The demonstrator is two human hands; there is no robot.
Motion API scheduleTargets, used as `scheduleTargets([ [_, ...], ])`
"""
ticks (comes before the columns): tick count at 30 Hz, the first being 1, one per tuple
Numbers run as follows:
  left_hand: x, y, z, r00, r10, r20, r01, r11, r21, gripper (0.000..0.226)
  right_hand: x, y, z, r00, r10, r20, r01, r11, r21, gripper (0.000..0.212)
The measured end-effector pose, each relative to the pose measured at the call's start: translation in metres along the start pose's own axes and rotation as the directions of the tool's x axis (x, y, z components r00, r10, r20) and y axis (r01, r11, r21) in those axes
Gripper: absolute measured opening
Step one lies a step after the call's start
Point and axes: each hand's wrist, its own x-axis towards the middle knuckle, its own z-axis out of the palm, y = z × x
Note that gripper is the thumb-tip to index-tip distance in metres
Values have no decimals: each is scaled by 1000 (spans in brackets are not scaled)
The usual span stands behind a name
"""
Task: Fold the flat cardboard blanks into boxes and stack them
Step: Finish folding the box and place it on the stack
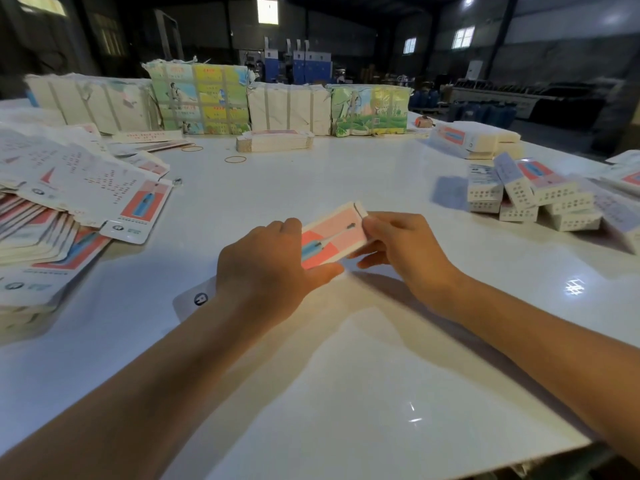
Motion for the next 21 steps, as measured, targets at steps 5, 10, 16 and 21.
scheduleTargets([
  [5, 0, 0, 0, 997, 53, -58, -55, 998, -39, 61, 6, 3, -10, 999, 8, 46, -13, 993, 115, 37],
  [10, -2, 0, -2, 989, 116, -96, -117, 993, 0, 73, 3, 5, -8, 994, -102, -28, 102, 995, 1, 39],
  [16, -6, 2, -2, 944, 267, -194, -261, 964, 56, 60, -5, 3, -2, 983, -179, -35, 166, 957, -239, 31],
  [21, -8, 5, -4, 949, 254, -185, -230, 963, 142, 54, -18, 7, 11, 941, -326, 89, 325, 805, -497, 19],
])
